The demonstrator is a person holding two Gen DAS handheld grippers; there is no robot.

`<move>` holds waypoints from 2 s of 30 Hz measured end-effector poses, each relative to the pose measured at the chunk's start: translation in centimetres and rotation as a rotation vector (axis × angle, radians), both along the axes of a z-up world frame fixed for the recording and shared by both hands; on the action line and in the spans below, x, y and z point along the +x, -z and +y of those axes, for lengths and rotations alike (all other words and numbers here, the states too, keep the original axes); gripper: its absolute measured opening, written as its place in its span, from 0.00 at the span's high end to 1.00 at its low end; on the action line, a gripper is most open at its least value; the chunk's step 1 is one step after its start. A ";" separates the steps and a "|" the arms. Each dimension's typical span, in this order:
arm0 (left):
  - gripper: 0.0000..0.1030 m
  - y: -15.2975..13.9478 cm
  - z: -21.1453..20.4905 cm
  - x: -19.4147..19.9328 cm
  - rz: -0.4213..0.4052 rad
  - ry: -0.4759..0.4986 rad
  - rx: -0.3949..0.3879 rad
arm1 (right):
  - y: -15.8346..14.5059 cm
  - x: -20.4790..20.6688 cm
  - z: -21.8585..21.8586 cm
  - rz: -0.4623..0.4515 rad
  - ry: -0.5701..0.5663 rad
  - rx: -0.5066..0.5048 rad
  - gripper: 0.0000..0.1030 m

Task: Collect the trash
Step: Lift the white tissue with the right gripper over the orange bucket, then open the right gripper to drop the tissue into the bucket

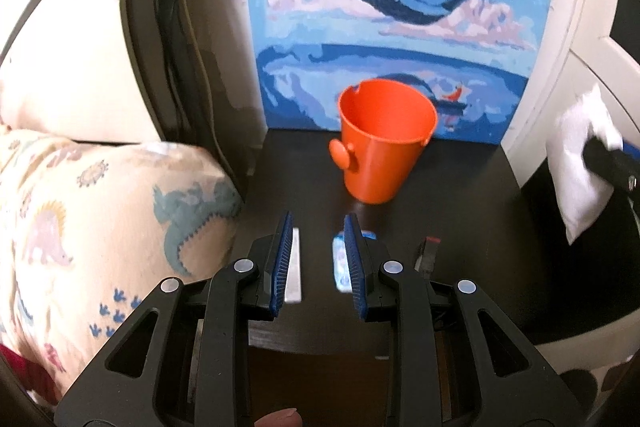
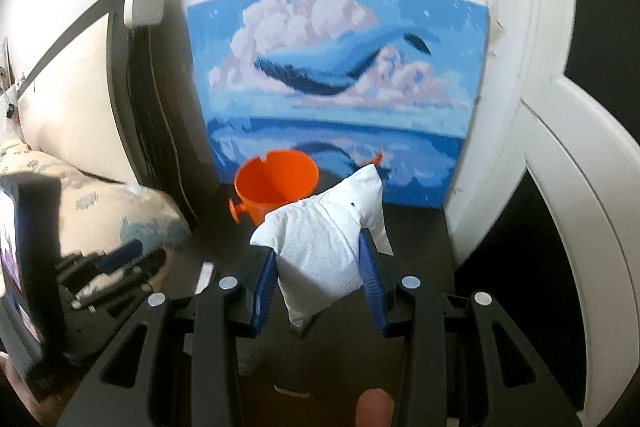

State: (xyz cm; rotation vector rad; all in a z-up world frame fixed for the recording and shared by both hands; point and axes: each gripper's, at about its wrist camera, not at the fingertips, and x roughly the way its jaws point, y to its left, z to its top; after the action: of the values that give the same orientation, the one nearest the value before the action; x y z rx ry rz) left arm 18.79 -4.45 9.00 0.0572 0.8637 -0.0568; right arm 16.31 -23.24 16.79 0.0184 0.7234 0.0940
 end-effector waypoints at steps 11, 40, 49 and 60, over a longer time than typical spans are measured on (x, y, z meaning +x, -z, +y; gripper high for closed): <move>0.73 0.0 0.3 5.4 -0.026 -0.030 0.030 | -1.1 8.4 3.4 -0.053 -0.046 -0.021 0.62; 0.73 5.4 1.8 12.7 0.024 -0.081 0.034 | 7.5 17.9 6.6 0.126 -0.103 -0.008 0.60; 0.05 5.3 2.0 12.5 0.010 -0.092 0.028 | 7.7 18.3 6.1 0.109 -0.100 0.026 0.41; 0.05 5.1 1.7 12.4 0.006 -0.090 0.023 | 6.8 18.3 5.6 0.093 -0.084 0.039 0.41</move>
State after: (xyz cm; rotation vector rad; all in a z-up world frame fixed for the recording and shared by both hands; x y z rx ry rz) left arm 31.23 -2.71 3.90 0.0401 0.8717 0.0376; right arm 34.58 -17.64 10.04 0.0301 0.8153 0.1884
